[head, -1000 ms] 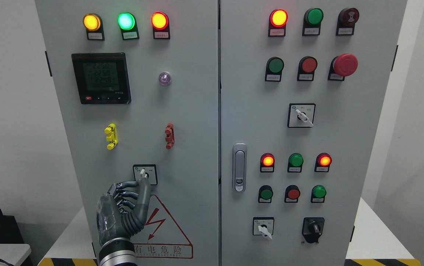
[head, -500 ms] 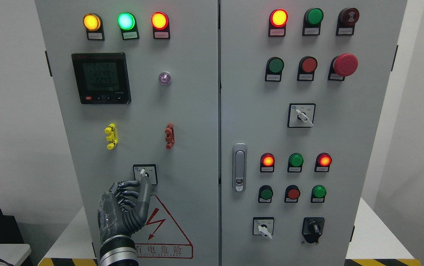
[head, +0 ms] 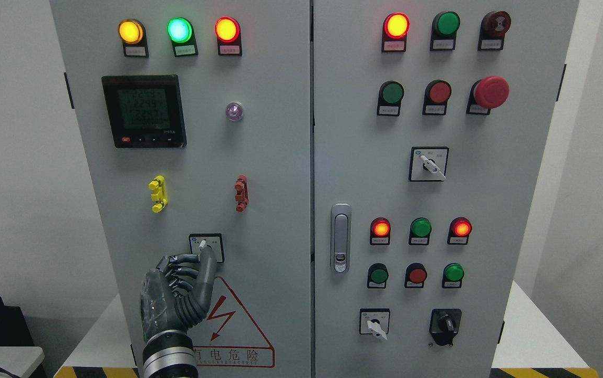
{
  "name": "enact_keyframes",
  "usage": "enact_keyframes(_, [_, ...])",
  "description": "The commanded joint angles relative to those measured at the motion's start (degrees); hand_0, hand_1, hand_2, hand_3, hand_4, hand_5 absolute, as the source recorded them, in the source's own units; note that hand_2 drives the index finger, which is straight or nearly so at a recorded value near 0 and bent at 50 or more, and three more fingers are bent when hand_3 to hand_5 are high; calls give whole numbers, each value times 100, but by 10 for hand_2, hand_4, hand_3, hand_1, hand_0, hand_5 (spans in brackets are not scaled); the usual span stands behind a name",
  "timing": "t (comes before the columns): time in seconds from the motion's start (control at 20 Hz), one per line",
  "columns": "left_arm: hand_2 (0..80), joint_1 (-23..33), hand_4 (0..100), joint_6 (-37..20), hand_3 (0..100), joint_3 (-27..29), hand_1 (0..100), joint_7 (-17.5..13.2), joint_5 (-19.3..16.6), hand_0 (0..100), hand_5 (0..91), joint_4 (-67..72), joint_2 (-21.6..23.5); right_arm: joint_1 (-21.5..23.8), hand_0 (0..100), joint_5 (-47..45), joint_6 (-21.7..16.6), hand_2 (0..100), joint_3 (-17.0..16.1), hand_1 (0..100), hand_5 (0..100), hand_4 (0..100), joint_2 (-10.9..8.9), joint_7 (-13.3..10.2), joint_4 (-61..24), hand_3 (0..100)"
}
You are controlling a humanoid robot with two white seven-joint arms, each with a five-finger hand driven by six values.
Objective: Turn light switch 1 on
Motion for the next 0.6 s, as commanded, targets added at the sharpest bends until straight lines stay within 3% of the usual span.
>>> enact_keyframes(0.0, [473,-16,838,95,733,-2,416,-3,10,263,879,19,0,-7,120,-141,-1,0,97,389,0,0,-6,-4,0,0])
enact_keyframes(0.55, [480,-78,843,131,737,-2,397,-3,89,277,879,36,0,2,120,-141,-1,0,97,389,0,0,3,-4,0,0])
